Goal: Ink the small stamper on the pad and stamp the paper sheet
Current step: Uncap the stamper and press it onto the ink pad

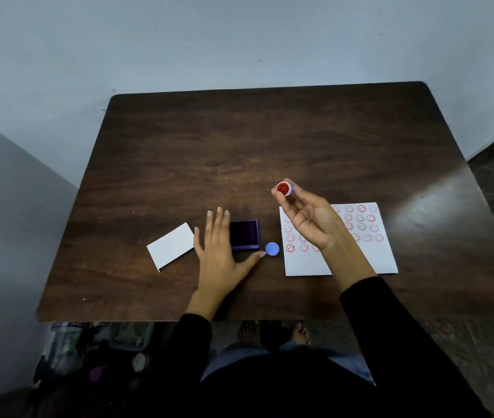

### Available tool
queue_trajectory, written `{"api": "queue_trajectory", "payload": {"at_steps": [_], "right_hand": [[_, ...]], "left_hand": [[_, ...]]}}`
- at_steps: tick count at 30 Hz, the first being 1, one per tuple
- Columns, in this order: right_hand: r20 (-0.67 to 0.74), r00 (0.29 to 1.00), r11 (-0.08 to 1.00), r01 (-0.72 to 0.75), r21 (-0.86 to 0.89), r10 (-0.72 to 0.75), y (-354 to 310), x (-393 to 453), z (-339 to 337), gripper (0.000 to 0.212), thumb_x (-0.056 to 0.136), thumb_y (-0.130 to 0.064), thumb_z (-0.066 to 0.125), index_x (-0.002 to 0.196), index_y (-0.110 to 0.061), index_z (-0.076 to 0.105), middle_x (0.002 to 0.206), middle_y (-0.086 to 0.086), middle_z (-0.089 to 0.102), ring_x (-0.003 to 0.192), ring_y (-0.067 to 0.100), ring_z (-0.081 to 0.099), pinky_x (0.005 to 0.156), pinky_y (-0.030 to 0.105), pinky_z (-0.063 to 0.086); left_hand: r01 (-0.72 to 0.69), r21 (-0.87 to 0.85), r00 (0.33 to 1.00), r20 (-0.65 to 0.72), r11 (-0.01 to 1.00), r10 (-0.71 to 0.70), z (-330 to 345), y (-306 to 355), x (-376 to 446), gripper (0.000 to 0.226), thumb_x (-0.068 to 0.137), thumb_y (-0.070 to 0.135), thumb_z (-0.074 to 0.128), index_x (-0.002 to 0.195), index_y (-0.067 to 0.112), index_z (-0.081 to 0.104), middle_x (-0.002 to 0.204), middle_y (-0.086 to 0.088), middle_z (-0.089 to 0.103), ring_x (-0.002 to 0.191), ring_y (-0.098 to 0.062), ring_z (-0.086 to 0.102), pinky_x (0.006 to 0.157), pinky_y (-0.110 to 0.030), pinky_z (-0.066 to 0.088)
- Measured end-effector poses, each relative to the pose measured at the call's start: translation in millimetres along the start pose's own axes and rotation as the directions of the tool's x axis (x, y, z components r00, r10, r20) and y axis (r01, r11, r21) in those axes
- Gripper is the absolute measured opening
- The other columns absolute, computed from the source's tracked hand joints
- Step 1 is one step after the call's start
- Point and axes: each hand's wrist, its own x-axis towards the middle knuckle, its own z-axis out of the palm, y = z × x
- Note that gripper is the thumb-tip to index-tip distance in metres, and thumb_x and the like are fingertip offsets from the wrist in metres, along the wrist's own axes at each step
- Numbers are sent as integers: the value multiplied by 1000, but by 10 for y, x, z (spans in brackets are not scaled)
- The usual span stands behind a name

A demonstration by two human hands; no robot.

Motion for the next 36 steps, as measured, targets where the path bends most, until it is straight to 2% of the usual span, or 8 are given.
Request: {"api": "queue_trajectory", "payload": {"at_steps": [7, 13, 16, 18, 21, 25, 29, 36], "right_hand": [[-84, 996, 988, -46, -145, 34, 132, 85, -27, 25, 90, -5, 54, 114, -4, 60, 105, 15, 69, 95, 21, 69, 77, 30, 60], [-141, 990, 985, -48, -163, 25, 263, 117, 7, 17, 86, -7, 60, 102, -1, 62, 104, 17, 67, 104, 24, 63, 84, 32, 57], [-144, 987, 918, 6, -397, -69, 416, 161, 31, 18, 86, -3, 59, 103, 3, 60, 99, 16, 67, 97, 23, 65, 92, 36, 54], [-125, 974, 761, 66, -646, -191, 523, 180, 48, 25, 84, -3, 63, 108, 3, 60, 102, 19, 67, 97, 23, 64, 91, 37, 54], [29, 928, 370, 177, -912, -372, 651, 212, 53, 25, 76, -7, 73, 100, -5, 68, 99, 17, 71, 89, 18, 65, 84, 28, 53], [302, 884, -55, 303, -951, -357, 824, 225, 66, 22, 72, -12, 75, 94, -11, 72, 93, 9, 74, 83, 19, 68, 76, 20, 50], [438, 864, -264, 375, -889, -246, 916, 191, 58, 26, 74, -12, 74, 99, -10, 71, 96, 9, 71, 84, 23, 66, 81, 36, 53], [508, 847, -421, 407, -811, -159, 926, 145, 52, 29, 80, -12, 67, 108, -8, 67, 102, 11, 68, 95, 26, 62, 85, 36, 49]], "left_hand": [[95, -80, 965, 252, 992, -72, -183, -297, 284, 110, 58, 52, 80, 144, 10, 25, 158, -7, 13, 146, -20, 6, 118, -36, 11], [104, -73, 954, 288, 992, -79, -172, -353, 340, 103, 58, 49, 81, 141, 12, 33, 157, -9, 16, 145, -23, 8, 117, -37, 13], [119, -80, 952, 291, 990, -91, -185, -385, 359, 96, 56, 46, 84, 136, 14, 41, 156, -10, 19, 145, -24, 12, 116, -40, 18], [123, -93, 952, 294, 988, -91, -188, -373, 384, 93, 54, 41, 86, 133, 14, 45, 155, -11, 21, 145, -26, 13, 116, -41, 19], [120, -117, 950, 302, 986, -80, -182, -312, 434, 92, 50, 37, 89, 129, 13, 49, 155, -14, 21, 145, -27, 13, 117, -41, 18], [142, -138, 945, 314, 980, -93, -201, -288, 465, 90, 47, 33, 90, 127, 16, 53, 155, -15, 21, 145, -27, 13, 116, -40, 22], [142, -163, 950, 299, 976, -88, -220, -280, 446, 85, 48, 31, 90, 124, 17, 55, 154, -15, 23, 144, -26, 16, 111, -37, 28], [148, -149, 940, 328, 978, -92, -256, -289, 474, 86, 51, 23, 89, 128, 13, 52, 155, -13, 22, 144, -24, 16, 112, -32, 25]]}}
